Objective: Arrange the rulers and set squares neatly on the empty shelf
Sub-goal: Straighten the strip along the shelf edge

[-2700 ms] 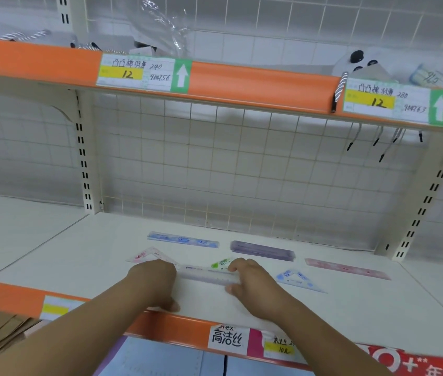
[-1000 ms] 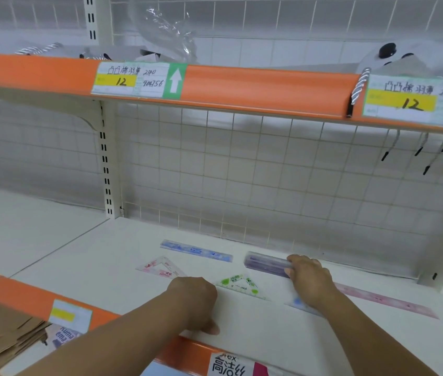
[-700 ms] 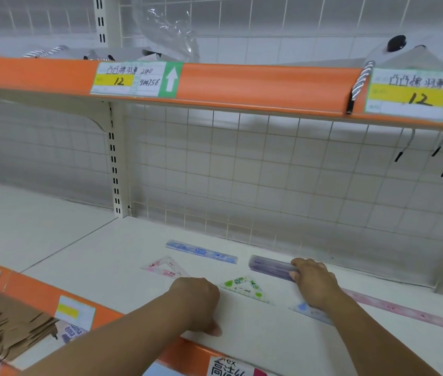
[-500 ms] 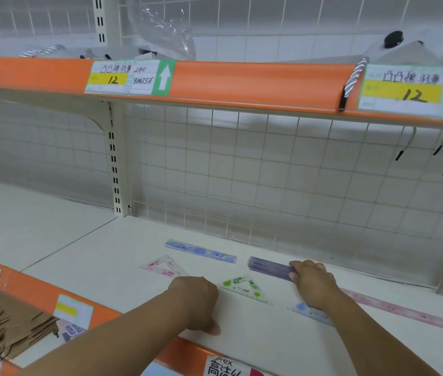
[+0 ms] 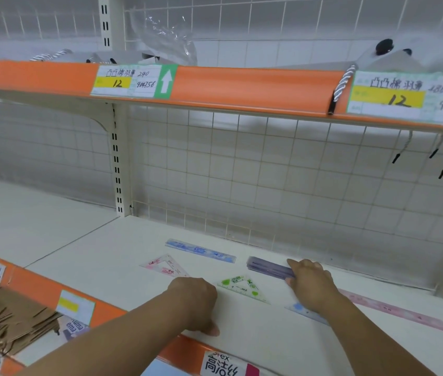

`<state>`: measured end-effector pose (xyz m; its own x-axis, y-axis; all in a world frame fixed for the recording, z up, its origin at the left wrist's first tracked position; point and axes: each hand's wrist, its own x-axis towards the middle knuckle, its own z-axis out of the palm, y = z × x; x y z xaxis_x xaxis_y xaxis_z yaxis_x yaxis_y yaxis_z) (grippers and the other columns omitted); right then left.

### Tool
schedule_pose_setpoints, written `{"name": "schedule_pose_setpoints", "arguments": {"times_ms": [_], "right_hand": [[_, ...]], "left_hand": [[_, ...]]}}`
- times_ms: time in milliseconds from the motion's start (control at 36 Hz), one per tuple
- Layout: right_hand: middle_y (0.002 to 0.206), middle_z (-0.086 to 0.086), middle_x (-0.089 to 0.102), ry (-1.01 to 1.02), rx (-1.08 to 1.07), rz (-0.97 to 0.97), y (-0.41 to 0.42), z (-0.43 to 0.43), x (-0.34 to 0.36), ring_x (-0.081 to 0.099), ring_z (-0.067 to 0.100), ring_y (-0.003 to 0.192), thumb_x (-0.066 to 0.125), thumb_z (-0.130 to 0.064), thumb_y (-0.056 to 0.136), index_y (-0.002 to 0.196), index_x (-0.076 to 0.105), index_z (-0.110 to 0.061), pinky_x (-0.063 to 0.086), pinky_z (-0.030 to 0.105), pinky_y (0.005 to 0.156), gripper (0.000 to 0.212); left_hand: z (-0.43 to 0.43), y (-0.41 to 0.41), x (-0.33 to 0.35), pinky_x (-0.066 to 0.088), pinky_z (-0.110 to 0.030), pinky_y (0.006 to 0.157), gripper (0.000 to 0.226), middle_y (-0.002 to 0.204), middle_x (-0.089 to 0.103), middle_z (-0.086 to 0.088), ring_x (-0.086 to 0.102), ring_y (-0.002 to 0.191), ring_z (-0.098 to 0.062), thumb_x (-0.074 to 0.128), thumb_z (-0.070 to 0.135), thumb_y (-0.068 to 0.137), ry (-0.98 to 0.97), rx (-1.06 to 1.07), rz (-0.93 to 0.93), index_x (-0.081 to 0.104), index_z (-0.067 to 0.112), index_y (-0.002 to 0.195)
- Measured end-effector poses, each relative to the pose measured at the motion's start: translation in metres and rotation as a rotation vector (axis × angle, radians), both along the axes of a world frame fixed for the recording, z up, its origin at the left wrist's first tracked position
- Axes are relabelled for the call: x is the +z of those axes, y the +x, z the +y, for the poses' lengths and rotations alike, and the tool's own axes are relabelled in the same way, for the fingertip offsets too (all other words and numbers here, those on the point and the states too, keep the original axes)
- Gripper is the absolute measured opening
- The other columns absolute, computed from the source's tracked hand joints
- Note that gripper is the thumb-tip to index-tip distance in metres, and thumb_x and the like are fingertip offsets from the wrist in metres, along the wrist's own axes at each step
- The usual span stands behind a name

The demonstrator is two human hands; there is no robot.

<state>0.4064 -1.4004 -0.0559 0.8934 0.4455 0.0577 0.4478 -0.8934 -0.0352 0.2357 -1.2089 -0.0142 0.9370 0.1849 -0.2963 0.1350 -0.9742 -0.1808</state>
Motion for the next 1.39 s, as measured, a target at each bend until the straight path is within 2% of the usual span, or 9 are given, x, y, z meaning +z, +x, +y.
{"name": "schedule_pose_setpoints", "arguments": {"times_ms": [194,278,444,528,833,917,1083,1306,1389], "right_hand": [[0.11,0.002,0.055,0.162,-0.002,-0.157,-0.024,0.015,0.014,0.049,0.022,0.109,0.039,-0.035,0.099,0.108,0.058,-0.018,0.041,0.031,0.085,0.027],[0.088,0.001,0.052,0.177,0.024,-0.149,-0.039,0.022,0.021,0.05,0.021,0.084,0.033,-0.029,0.099,0.077,0.045,-0.017,0.033,0.029,0.066,0.028],[0.098,0.005,0.066,0.119,0.084,-0.079,-0.07,0.022,0.031,0.051,0.022,0.081,0.035,-0.037,0.098,0.079,0.053,-0.018,0.033,0.028,0.066,0.031],[0.095,0.005,0.066,0.064,0.1,-0.025,-0.081,0.019,0.031,0.05,0.021,0.079,0.037,-0.038,0.098,0.061,0.034,-0.023,0.033,0.027,0.065,0.04],[0.065,-0.006,0.038,-0.009,0.103,0.064,-0.103,0.007,0.027,0.047,0.02,0.076,0.036,-0.039,0.099,0.06,0.031,-0.022,0.035,0.027,0.061,0.043],[0.065,-0.007,0.039,-0.005,0.103,0.056,-0.112,0.003,0.027,0.048,0.02,0.074,0.036,-0.039,0.099,0.061,0.033,-0.022,0.028,0.025,0.051,0.042],[0.067,-0.006,0.039,0.009,0.044,0.044,-0.131,-0.01,0.036,0.048,0.02,0.077,0.036,-0.039,0.099,0.061,0.032,-0.022,0.037,0.029,0.067,0.041],[0.067,-0.007,0.039,0.044,-0.068,0.01,-0.159,-0.035,0.046,0.047,0.02,0.077,0.037,-0.038,0.098,0.062,0.032,-0.024,0.028,0.025,0.053,0.039],[0.075,-0.003,0.045,0.056,-0.114,0.001,-0.175,-0.043,0.049,0.044,0.019,0.079,0.038,-0.037,0.098,0.065,0.032,-0.024,0.03,0.026,0.057,0.036]], "left_hand": [[-0.004,-0.002,0.002,0.048,-0.037,0.089,0.048,0.123,0.059,-0.008,0.057,0.112,-0.027,0.057,0.045,0.091,0.026,-0.01,-0.029,0.054,0.011,0.125],[-0.007,-0.003,0.005,0.047,-0.036,0.089,0.041,0.124,0.058,-0.009,0.057,0.112,-0.026,0.052,0.038,0.094,0.026,-0.013,-0.054,0.053,0.01,0.125],[-0.014,-0.003,0.006,0.046,-0.035,0.092,0.04,0.127,0.055,-0.01,0.055,0.115,-0.025,0.05,0.035,0.096,-0.037,-0.001,-0.084,0.051,0.01,0.127],[-0.017,-0.005,0.005,0.047,-0.034,0.09,0.04,0.125,0.056,-0.008,0.056,0.113,-0.024,0.049,0.038,0.096,-0.014,-0.004,-0.102,0.052,0.012,0.126],[-0.022,-0.018,-0.002,0.047,-0.033,0.082,0.028,0.12,0.059,-0.005,0.058,0.108,-0.023,0.041,0.028,0.1,0.039,0.041,-0.285,0.056,0.014,0.118],[-0.022,-0.023,-0.003,0.047,-0.031,0.08,0.026,0.118,0.06,-0.004,0.059,0.107,-0.022,0.041,0.026,0.099,0.044,0.045,-0.305,0.056,0.015,0.117],[-0.029,-0.032,0.001,0.044,-0.029,0.077,0.028,0.12,0.059,-0.004,0.058,0.108,-0.022,0.041,0.029,0.099,0.043,0.009,-0.328,0.056,0.015,0.118],[-0.043,-0.047,0.01,0.045,-0.029,0.076,0.023,0.115,0.061,-0.004,0.06,0.104,-0.023,0.043,0.025,0.096,0.011,-0.088,-0.362,0.057,0.015,0.111],[-0.049,-0.057,0.014,0.043,-0.029,0.074,0.024,0.114,0.061,-0.004,0.059,0.104,-0.023,0.043,0.026,0.097,-0.003,-0.119,-0.361,0.058,0.014,0.111]]}}
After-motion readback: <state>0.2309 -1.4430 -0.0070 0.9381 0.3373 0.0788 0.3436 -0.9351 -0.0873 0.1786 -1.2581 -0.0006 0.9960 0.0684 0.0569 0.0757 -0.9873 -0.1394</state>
